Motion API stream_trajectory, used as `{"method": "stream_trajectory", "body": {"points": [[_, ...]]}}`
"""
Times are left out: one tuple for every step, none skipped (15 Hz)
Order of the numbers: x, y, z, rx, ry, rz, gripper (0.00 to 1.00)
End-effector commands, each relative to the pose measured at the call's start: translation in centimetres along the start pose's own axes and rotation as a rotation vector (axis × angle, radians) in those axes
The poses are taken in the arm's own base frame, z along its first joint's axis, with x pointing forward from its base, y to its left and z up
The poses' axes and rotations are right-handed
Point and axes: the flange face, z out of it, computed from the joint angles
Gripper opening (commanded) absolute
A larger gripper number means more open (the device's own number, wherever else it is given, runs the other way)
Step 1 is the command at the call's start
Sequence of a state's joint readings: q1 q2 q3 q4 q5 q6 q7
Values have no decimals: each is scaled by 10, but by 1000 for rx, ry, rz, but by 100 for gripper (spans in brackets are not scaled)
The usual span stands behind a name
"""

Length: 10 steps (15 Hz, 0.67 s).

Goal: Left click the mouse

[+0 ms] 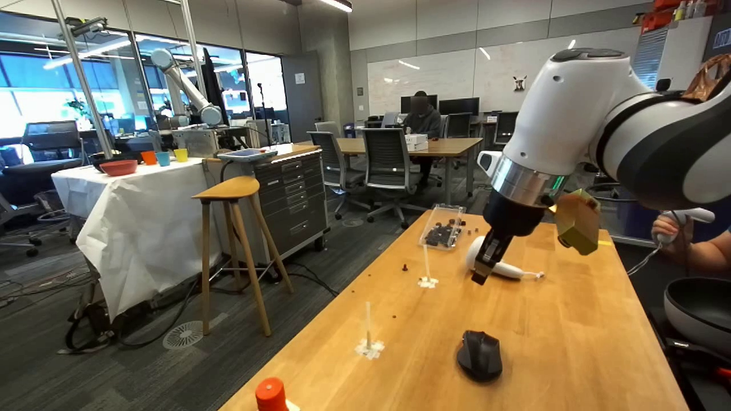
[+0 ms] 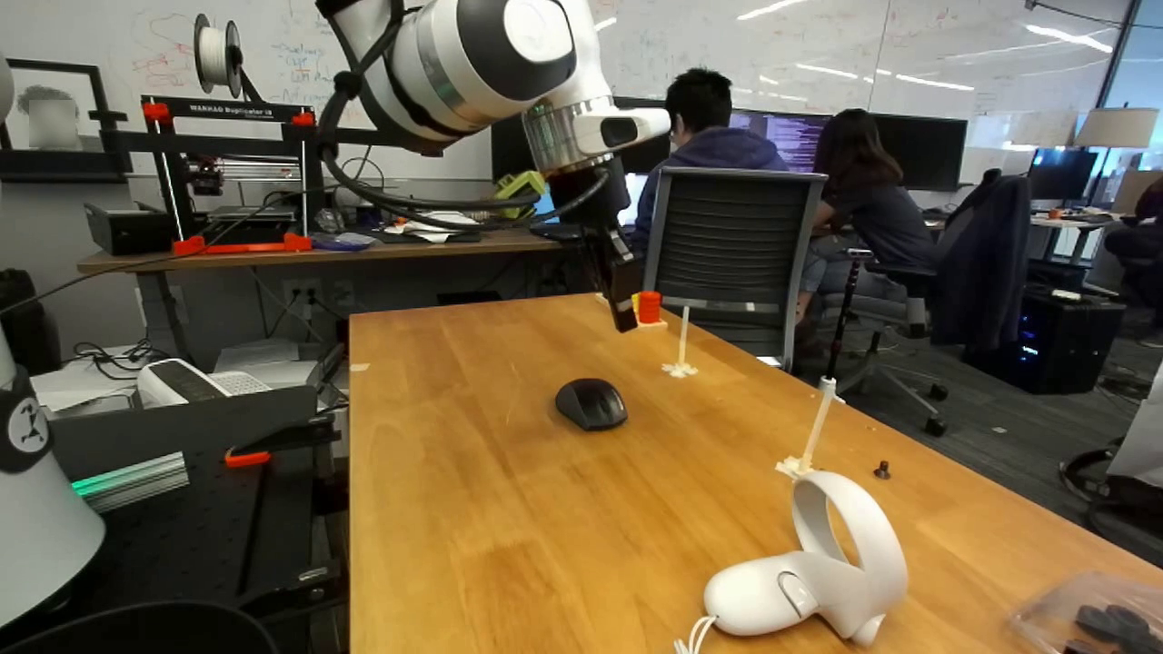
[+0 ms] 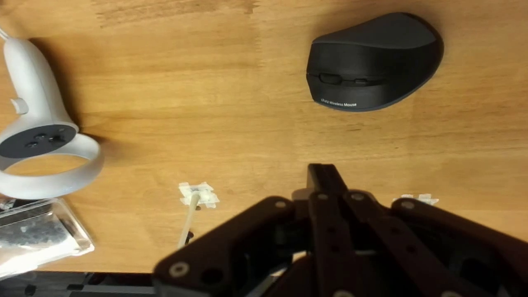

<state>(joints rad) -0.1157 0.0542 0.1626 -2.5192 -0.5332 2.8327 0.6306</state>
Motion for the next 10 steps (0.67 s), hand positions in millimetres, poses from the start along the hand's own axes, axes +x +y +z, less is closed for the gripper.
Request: {"method": "stream_trajectory", "body": {"points": [[10, -14, 23, 13, -2, 12, 0], [9, -18, 30, 20, -16, 13, 0], [8, -21, 35, 25, -26, 13, 0], [7, -25, 40, 29, -36, 12, 0], [6, -27, 45, 34, -42, 11, 0], [5, -30, 48, 38, -45, 8, 0], [4, -33, 51, 44, -49, 7, 0], [4, -36, 53, 48, -51, 5, 0], [4, -38, 56, 51, -50, 3, 0], [5, -40, 58, 53, -51, 0, 0]]}}
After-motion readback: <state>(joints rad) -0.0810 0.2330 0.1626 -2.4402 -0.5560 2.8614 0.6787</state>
